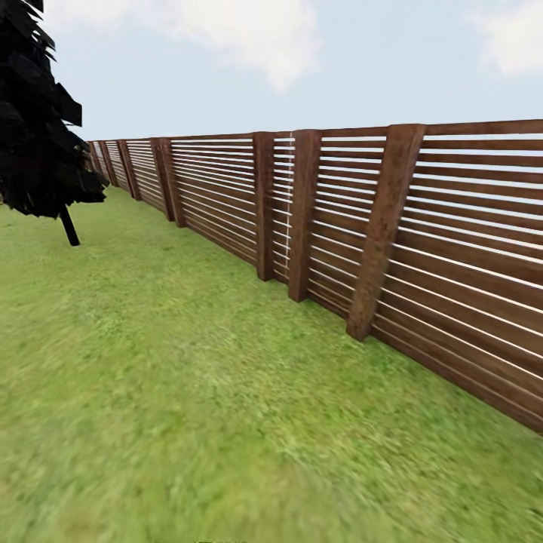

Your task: Take the three Easter eggs out of the wicker basket on the lawn in the garden, then place them on the lawn next to a single tree (choose any tree) so that all three eggs are next to the same tree and none are left in the basket.

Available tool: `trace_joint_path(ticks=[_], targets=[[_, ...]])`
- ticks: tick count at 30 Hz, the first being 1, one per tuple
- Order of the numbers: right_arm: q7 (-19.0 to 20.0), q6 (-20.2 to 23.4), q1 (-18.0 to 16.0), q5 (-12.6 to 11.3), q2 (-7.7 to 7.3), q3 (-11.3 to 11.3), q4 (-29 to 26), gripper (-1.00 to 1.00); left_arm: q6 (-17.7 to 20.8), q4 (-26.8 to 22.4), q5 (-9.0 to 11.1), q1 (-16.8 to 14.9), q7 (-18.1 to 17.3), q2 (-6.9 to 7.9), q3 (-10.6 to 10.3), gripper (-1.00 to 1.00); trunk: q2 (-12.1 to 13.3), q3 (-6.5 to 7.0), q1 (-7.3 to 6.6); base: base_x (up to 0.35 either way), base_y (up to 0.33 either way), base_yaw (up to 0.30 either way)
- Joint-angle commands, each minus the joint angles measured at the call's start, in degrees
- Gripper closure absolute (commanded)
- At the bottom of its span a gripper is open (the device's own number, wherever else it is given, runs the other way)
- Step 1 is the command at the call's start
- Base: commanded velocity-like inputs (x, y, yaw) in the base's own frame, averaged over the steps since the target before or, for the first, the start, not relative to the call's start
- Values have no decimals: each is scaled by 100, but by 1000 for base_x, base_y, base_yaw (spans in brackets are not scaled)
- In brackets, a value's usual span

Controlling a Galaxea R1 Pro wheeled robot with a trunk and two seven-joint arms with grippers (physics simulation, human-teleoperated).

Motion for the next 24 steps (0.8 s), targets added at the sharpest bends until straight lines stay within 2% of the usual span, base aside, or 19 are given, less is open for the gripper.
trace_joint_path(ticks=[1, 10, 24], targets=[[-4, -15, -3, 10, 0, 21, 4, -100, -2, -6, 5, 0, -1, 0, 2, -100, -2, -5, 0, 0, 0, 293], [-4, -15, -2, 10, 0, 29, 4, -100, -2, -2, -2, 0, -3, 0, 2, -100, -2, -5, 0, 62, 0, 293], [-4, -17, -3, 10, -9, 37, -1, -100, -2, 120, -10, 0, -7, 0, 0, -100, -2, -10, 0, 314, 0, 293]])
